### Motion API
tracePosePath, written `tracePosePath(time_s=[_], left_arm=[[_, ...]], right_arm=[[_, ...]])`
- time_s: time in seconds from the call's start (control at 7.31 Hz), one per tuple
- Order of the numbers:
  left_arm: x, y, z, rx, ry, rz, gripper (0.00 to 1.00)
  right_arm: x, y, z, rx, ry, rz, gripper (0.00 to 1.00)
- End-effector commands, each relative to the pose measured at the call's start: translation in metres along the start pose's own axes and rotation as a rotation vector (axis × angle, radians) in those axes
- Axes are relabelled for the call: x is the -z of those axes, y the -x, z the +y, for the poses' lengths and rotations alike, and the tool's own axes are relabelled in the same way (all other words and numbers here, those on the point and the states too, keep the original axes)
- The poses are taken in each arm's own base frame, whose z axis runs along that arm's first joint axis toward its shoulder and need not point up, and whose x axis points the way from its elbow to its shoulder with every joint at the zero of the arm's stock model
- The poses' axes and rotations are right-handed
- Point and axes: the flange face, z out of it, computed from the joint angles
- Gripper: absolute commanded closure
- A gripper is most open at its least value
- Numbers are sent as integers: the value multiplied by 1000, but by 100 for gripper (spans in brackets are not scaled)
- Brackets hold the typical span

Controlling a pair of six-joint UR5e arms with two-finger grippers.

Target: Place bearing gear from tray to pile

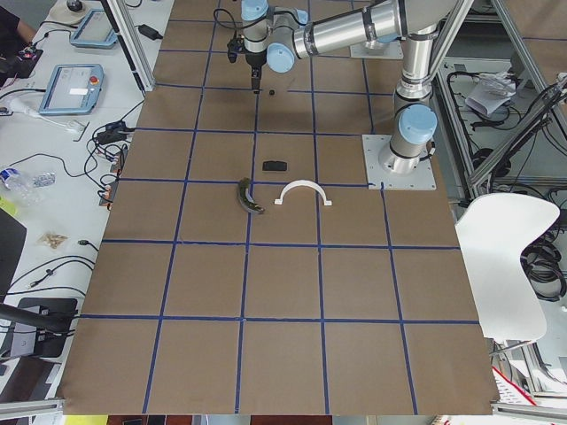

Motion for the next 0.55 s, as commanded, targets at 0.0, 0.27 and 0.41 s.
tracePosePath(time_s=[0.0, 0.27, 0.41], left_arm=[[-48, -44, 3, -44, 25, -2, 0], [-86, -72, 10, -66, 57, -13, 0], [-100, -81, 12, -63, 57, -15, 0]], right_arm=[[-11, -156, 42, -64, 4, -22, 0], [-27, -237, 80, -99, 7, -57, 0], [-35, -263, 87, -81, -11, -48, 0]])
